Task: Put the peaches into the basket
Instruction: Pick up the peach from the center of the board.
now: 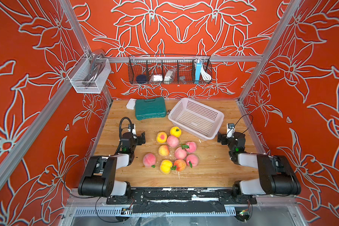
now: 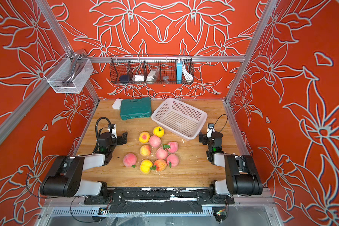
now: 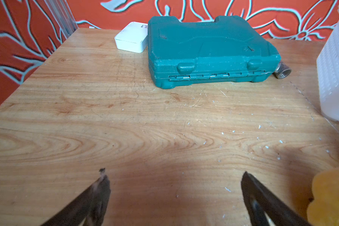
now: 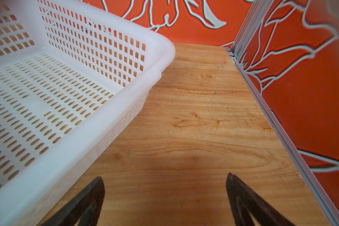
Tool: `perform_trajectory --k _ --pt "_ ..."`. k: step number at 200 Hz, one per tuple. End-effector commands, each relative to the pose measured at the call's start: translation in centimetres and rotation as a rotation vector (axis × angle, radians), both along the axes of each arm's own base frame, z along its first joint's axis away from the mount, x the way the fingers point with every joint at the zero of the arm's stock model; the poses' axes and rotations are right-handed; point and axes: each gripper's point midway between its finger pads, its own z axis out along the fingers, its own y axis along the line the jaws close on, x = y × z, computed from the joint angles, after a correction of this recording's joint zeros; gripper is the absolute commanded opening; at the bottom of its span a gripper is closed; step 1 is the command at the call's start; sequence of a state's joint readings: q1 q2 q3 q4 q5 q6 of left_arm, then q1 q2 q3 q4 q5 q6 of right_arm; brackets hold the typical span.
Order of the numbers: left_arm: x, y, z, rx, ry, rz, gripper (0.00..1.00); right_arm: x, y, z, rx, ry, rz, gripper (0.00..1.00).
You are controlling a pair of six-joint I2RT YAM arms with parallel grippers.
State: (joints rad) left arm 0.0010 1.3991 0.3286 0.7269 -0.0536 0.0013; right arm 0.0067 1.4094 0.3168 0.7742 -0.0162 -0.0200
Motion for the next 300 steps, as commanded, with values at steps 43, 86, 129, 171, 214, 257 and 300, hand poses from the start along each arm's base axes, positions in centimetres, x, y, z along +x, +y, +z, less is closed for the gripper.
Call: perform_trajectory --k 43,86,129,171,214,257,300 --pt "0.0 0.2 0.0 -0.002 -0.01 0.002 0.98 0.5 -0.1 0.6 -0.005 -0.015 -0.01 0.99" --pt "0.0 0.2 0.0 -0.003 -0.011 0.002 0.99 0.5 0.0 0.6 -0.002 -0.015 -0.009 0.99" --pt "0.0 0.6 0.2 0.001 -0.012 0.029 0.98 0.6 -0.2 1.4 -0.001 0.005 -0.015 0.99" --pt "0.2 2.6 2.7 0.022 0.056 0.149 0.98 -0.6 -0.8 4.6 -0.011 0.008 -0.048 0.99" --pt "-2.0 4.1 7.5 -0.085 0.013 0.306 0.98 -4.0 -2.1 8.4 0.009 0.038 -0.142 0.99" --pt "-4.8 2.9 13.1 -0.281 0.086 0.344 0.98 -7.8 -0.8 13.6 0.159 0.047 -0.127 0.99" --pt "-8.2 0.1 13.4 -0.388 0.258 0.265 0.98 -11.1 2.3 15.7 0.275 0.184 0.001 0.99"
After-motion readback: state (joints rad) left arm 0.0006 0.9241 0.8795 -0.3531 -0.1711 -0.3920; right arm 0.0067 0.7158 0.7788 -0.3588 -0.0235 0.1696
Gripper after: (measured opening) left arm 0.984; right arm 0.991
